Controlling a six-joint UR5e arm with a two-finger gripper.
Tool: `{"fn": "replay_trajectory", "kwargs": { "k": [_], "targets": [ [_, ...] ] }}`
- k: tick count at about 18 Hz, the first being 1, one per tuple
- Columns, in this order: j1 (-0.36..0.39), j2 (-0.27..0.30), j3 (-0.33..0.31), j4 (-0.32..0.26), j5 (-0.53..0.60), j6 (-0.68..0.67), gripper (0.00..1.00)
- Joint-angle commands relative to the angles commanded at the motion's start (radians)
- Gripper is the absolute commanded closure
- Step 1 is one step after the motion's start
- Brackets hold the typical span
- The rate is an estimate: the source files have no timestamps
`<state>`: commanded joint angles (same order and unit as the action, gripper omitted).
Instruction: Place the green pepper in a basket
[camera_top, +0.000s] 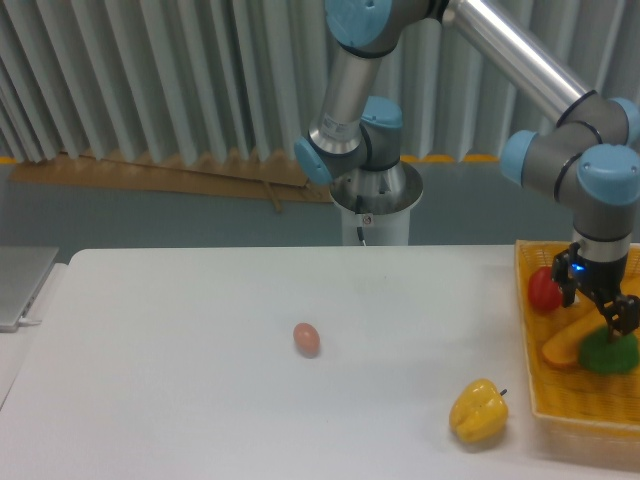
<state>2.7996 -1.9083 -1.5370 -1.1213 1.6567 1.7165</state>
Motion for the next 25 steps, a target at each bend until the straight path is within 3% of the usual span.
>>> {"fn": "replay_trajectory", "kwargs": {
  "k": [6, 14, 21, 25],
  "targets": [
    [-0.078, 0.037, -0.037, -0.008, 0.0, -0.017, 0.0],
    [-0.222, 0.123, -0.031, -0.176, -0.003, -0.118, 0.0],
    [-0.256, 0.193, -0.041, -0.333, -0.037, -0.147, 0.0],
    [-0.276, 0.253, -0.055, -0.377, -0.035, -0.156, 0.0]
  ]
}}
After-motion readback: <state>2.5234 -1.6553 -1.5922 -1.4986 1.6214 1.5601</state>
